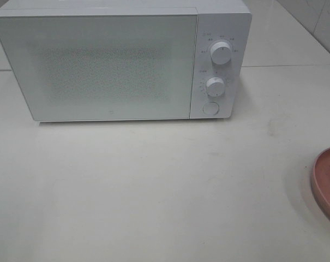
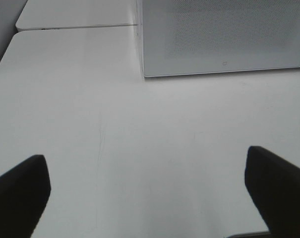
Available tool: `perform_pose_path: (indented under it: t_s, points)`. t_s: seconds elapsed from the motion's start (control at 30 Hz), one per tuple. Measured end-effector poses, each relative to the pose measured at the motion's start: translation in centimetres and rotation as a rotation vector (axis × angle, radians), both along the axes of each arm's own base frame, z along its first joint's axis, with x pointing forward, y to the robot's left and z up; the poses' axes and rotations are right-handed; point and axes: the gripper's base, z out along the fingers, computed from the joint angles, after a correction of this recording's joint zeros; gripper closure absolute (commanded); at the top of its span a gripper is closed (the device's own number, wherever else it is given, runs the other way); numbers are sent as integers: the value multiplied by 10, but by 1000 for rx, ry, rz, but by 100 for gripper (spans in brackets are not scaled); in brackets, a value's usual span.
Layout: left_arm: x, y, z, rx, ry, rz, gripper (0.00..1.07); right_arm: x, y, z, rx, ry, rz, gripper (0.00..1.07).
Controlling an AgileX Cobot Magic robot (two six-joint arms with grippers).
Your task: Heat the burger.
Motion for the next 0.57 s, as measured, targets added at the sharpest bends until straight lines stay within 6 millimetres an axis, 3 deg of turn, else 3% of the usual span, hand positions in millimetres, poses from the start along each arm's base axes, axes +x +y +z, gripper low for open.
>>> perform_pose_path:
  t_s: [0.57]
  points:
    - [0,0,0,0,0,0,6,0,0,0,0,0,0,32]
